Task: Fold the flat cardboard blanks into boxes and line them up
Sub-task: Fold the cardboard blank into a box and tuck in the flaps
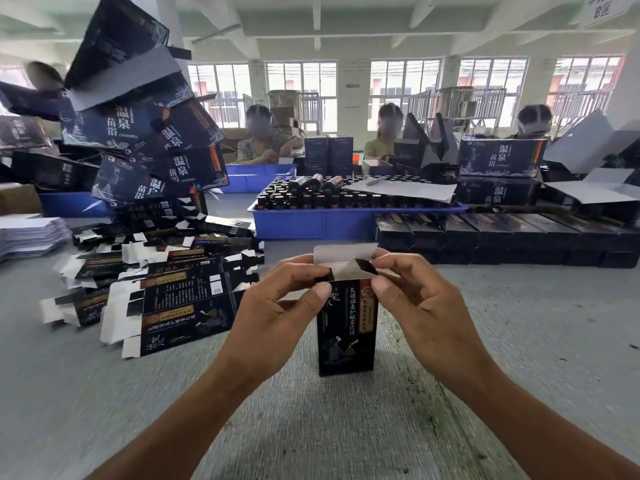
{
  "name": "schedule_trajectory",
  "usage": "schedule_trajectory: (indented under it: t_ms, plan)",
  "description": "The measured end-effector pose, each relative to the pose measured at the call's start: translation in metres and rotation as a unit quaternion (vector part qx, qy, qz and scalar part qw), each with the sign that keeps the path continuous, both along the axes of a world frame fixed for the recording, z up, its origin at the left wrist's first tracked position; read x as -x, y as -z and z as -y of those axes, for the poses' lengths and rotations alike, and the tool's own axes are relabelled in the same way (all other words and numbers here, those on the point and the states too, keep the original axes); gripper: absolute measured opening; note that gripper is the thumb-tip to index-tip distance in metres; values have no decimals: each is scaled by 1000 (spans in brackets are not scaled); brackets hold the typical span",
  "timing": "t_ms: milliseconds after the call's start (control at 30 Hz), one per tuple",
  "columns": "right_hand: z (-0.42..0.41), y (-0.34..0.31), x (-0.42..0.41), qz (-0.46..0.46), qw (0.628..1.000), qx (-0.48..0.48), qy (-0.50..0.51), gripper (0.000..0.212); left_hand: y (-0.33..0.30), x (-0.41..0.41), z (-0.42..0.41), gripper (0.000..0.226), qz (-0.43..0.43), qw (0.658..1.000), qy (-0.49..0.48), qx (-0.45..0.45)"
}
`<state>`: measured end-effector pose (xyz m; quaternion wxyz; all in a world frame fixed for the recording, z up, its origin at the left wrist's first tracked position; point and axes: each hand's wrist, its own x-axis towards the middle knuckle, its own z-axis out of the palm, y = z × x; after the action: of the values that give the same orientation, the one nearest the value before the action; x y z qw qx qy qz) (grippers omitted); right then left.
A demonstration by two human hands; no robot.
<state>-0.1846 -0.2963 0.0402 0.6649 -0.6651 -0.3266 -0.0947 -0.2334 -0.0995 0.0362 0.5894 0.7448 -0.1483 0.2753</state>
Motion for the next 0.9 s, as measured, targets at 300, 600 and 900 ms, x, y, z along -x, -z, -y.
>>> schedule_trajectory:
  t_ms: [300, 600, 900]
  plan:
    - [1, -2, 3, 8, 1000, -8, 12, 31, 0, 0, -1, 24, 1, 999, -21, -30]
    - [0, -1, -2, 3, 999, -38, 25, 21, 1, 1, 3, 25, 5, 1000, -14, -13]
    - [1, 0, -2, 11, 999, -24, 44, 18, 1, 3, 6, 26, 2, 999, -20, 34]
